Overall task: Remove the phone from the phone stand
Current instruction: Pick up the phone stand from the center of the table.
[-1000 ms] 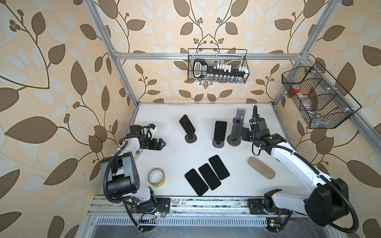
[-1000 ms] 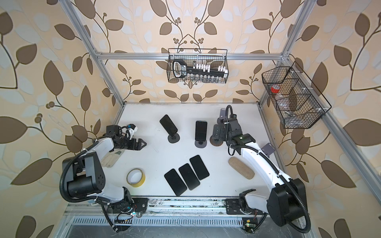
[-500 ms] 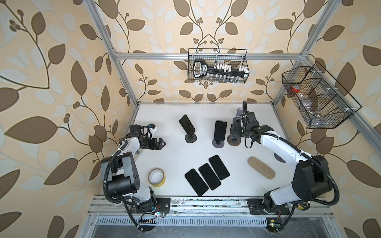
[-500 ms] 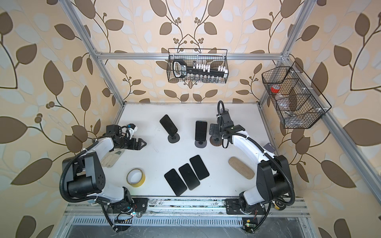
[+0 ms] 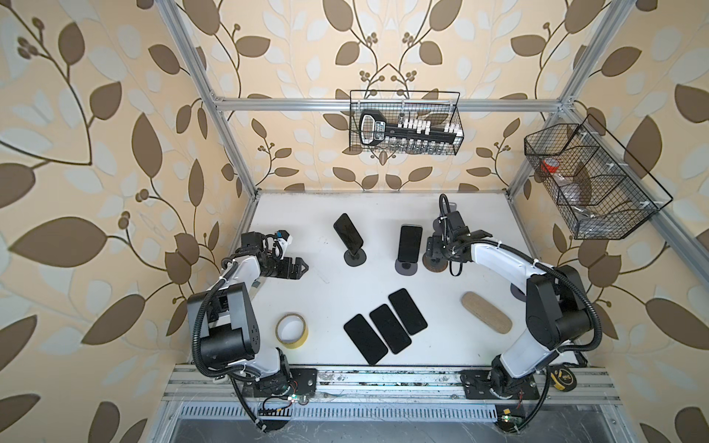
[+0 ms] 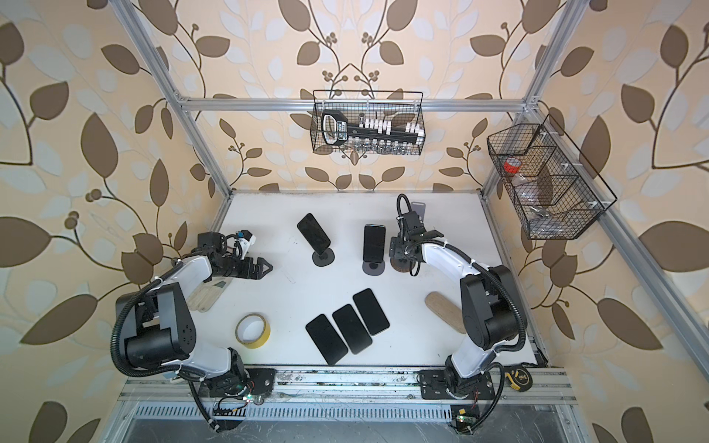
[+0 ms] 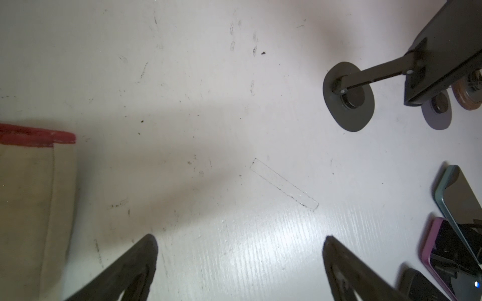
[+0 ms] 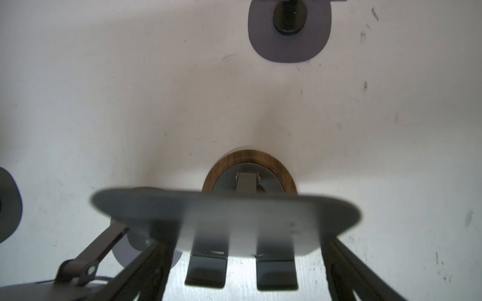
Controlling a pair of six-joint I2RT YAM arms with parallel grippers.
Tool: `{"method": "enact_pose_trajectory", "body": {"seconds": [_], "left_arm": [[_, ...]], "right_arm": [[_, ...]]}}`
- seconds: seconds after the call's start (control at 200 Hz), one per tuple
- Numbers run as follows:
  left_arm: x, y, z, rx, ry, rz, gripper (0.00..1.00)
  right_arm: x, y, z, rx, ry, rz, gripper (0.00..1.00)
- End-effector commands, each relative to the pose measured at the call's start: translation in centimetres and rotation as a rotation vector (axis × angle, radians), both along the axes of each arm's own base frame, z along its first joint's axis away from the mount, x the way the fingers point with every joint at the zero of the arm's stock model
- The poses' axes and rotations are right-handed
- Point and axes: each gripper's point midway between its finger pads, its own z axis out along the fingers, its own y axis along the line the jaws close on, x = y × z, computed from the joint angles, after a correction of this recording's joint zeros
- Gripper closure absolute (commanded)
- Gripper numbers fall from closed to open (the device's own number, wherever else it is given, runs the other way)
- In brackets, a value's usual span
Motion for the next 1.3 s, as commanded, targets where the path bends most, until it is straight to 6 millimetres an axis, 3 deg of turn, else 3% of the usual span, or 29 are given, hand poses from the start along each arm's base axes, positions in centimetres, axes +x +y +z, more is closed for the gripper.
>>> {"method": "enact_pose_trajectory", "body": {"seconds": [0.0,0.42,0.705,0.865,0.945,0.97,1.294], "left_arm": [[0.5,-0.4,1.2,-0.015,-0.038,-0.034,0.01],[0.5,-0.4,1.1,-0.018,-0.03,-0.035,0.01],[0.5,-0.3,1.1,-0.019,-0.025,-0.034,0.01],[0.5,-0.4,1.0,-0.021,-0.022,-0.037,0.01],[0.5,-0.4,1.0,-0.023,-0.019,-0.038,0.01],[0.5,-0.4,1.0,-0.023,-0.02,-0.038,0.01],[0.5,-0.4,0.9,-0.026,-0.014,-0.039,0.01]], "right_arm": [[1.0,0.2,0.5,-0.011,-0.014,-0.003,0.14],[1.4,-0.1,0.6,-0.056,-0.029,-0.004,0.32],[1.8,0.2,3.3,-0.039,-0.094,-0.003,0.36],[2.6,0.4,5.0,-0.025,-0.143,0.01,0.37],[2.9,0.3,4.9,-0.024,-0.143,0.012,0.38],[3.6,0.5,5.9,-0.011,-0.168,0.012,0.38],[6.6,1.3,7.1,-0.008,-0.2,0.032,0.39]]}}
